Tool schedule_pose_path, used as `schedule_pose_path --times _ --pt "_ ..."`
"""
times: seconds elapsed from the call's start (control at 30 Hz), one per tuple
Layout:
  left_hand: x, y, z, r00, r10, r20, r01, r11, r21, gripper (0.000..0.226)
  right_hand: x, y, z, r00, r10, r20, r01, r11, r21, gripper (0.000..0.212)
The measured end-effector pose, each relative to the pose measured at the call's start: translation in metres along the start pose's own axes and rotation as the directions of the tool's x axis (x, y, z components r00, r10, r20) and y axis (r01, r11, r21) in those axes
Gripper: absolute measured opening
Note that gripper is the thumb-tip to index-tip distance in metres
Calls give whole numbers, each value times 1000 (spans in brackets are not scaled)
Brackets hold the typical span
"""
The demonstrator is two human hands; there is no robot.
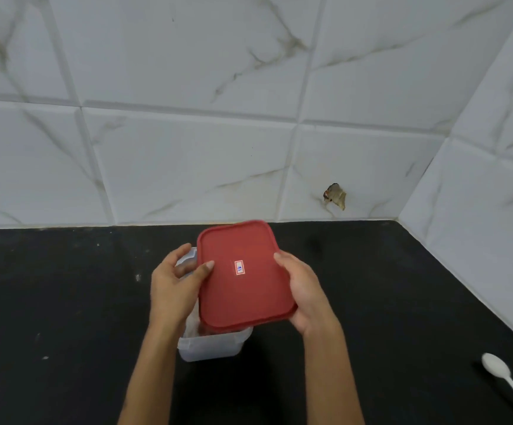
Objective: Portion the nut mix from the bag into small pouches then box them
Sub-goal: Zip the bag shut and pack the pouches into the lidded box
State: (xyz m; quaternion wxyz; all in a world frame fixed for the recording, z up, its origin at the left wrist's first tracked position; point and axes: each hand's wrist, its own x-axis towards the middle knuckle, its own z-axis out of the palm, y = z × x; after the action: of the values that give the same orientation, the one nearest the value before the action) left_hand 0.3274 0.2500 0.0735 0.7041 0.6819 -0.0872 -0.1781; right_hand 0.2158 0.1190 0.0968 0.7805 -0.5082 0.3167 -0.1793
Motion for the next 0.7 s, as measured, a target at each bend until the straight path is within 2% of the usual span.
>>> schedule_pose_path --times 0.07,0.13,0.27,0.43,0.57,0.7 --pt "1 -6 5 999 -8 -38 9 1000 30 45 3 6 -1 985 -77 -156 41 973 -227 25" --pt "1 -12 9 997 21 -76 -15 997 82 33 6 16 -1 963 -167 -211 89 938 -336 33" --pt "-5 -14 7 988 125 -93 -100 965 241 29 10 36 -1 945 -210 -249 136 949 -286 36" --pt "-13 -12 4 971 237 -31 -202 883 424 30 13 54 2 943 -167 -287 112 974 -197 34" --pt "-12 -12 -2 966 254 -55 -199 860 469 32 17 65 8 951 -132 -280 91 984 -153 33" --pt "-6 -15 -8 978 199 -63 -147 870 470 35 21 65 14 955 -138 -261 91 979 -185 35"
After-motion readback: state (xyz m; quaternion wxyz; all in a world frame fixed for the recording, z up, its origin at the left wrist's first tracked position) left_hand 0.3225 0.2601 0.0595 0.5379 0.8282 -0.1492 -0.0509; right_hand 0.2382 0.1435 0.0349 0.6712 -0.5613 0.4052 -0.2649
